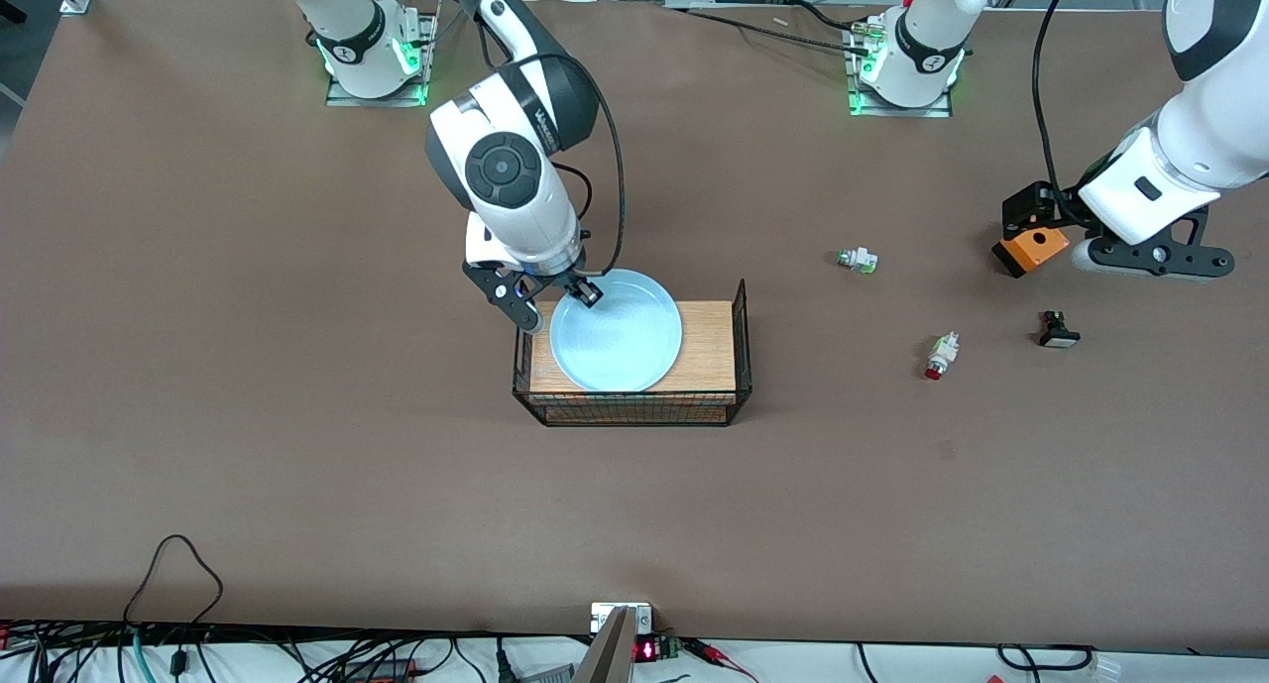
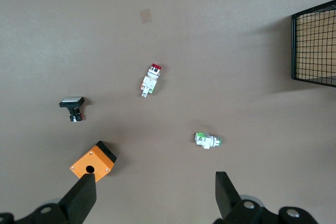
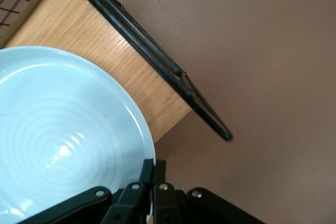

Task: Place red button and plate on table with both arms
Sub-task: 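Lift the plate out of the basket and carry it aside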

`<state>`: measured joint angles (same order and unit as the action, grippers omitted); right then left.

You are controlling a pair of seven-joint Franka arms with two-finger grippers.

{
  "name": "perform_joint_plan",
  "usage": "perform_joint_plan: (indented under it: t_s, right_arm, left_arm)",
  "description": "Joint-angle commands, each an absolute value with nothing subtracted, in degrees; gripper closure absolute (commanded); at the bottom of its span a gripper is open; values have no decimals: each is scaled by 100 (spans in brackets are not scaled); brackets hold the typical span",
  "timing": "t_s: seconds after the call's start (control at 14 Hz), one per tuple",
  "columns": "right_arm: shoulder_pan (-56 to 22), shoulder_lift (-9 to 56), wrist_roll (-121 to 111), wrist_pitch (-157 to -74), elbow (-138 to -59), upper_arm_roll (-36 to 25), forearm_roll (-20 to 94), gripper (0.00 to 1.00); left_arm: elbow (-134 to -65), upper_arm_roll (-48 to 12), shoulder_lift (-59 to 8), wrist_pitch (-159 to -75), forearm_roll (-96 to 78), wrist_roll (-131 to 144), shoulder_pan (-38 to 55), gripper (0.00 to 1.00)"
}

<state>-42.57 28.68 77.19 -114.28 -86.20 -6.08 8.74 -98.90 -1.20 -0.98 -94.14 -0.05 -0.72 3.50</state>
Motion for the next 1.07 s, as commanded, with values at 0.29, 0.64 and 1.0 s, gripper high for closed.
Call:
perform_joint_plan:
  t_s: [0.29, 0.64, 1.0]
  right_arm:
    - [-4131, 2461, 7437, -9643, -7227, -606, 1010, 100]
    - [-3404, 2048, 5788, -9301, -7119, -615, 967, 100]
    - [-2024, 2074, 3099, -8861, -7119, -633, 923, 100]
  left_arm:
    - [-9844, -105, -44, -9308, -35, -53, 387, 0]
    - [-9835, -105, -44, -9308, -35, -35, 404, 0]
    - [-9835, -105, -35, -9308, -35, -35, 404, 0]
